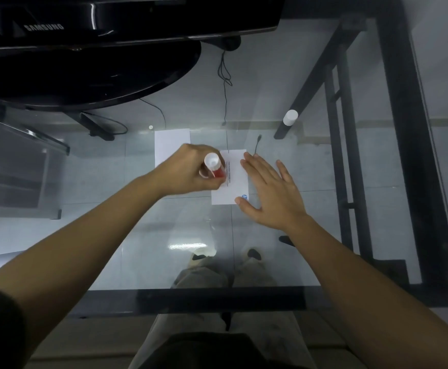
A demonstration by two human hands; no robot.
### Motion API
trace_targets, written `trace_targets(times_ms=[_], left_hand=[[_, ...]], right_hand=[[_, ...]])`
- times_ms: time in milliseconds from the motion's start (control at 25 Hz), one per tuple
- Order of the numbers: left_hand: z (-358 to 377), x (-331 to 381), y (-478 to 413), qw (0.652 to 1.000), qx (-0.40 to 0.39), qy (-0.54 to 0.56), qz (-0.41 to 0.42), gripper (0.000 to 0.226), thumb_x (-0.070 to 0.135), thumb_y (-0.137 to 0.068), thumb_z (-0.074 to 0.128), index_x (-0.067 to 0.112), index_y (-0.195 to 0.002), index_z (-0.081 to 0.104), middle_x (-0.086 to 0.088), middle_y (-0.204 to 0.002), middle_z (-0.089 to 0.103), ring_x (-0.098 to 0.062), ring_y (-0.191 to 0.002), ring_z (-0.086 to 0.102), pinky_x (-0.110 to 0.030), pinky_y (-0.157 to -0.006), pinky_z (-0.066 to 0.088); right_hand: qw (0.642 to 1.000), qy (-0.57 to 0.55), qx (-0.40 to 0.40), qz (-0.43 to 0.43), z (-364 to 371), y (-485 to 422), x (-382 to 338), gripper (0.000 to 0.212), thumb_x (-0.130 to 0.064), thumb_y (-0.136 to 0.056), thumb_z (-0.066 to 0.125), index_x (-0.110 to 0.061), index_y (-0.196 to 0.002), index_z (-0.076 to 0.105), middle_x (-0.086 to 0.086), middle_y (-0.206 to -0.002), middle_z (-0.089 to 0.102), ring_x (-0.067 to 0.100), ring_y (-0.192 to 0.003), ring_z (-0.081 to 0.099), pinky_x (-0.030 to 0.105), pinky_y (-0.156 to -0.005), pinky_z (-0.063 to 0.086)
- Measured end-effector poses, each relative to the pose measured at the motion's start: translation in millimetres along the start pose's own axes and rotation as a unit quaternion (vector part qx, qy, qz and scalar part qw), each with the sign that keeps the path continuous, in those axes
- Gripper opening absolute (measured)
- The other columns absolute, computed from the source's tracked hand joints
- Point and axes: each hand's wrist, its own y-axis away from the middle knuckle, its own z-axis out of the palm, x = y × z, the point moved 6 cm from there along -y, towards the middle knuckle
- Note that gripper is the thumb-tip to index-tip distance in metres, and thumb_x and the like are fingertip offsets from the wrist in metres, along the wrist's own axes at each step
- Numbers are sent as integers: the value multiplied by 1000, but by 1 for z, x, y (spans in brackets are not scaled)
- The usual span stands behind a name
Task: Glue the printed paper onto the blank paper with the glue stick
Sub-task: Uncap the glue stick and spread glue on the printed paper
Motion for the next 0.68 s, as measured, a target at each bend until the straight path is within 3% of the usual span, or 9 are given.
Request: trace_targets(times_ms=[160,240,320,480,680], left_hand=[[-23,-13,-24,997,63,-26,-39,20,26,-73,74,12,-85,66,-3,-83,69,-12,-69,62,-21,-65,52],[-25,-14,-21,995,80,-2,-54,19,25,-73,75,13,-85,66,-2,-83,69,-13,-71,64,-17,-65,51],[-15,-4,-6,997,65,22,-35,20,23,-72,77,14,-86,67,1,-83,69,-10,-71,65,-10,-65,49],[8,11,25,999,36,20,-18,25,21,-70,79,12,-90,68,-3,-91,71,-13,-78,64,-9,-73,47],[16,10,27,999,24,13,-27,27,22,-70,78,11,-92,68,-4,-94,71,-11,-78,60,-4,-71,43]], right_hand=[[1000,-7,1,2,1,0,-1,76,-58,-85,38,-19,-146,16,-3,-157,15,12,-143,10,37,-114,-6],[1000,-6,1,3,1,0,-1,76,-58,-85,37,-19,-146,16,-3,-157,15,12,-143,10,38,-114,-5],[1000,2,-1,2,0,0,-1,76,-58,-85,37,-18,-146,17,-2,-157,15,12,-144,10,39,-115,-3],[1000,-2,-16,-3,-2,2,-2,73,-55,-88,35,-18,-147,13,-2,-158,10,12,-144,4,40,-115,-5],[999,-7,-43,-18,-5,1,0,74,-51,-90,38,-20,-148,4,-3,-158,2,12,-144,-2,40,-114,-7]])
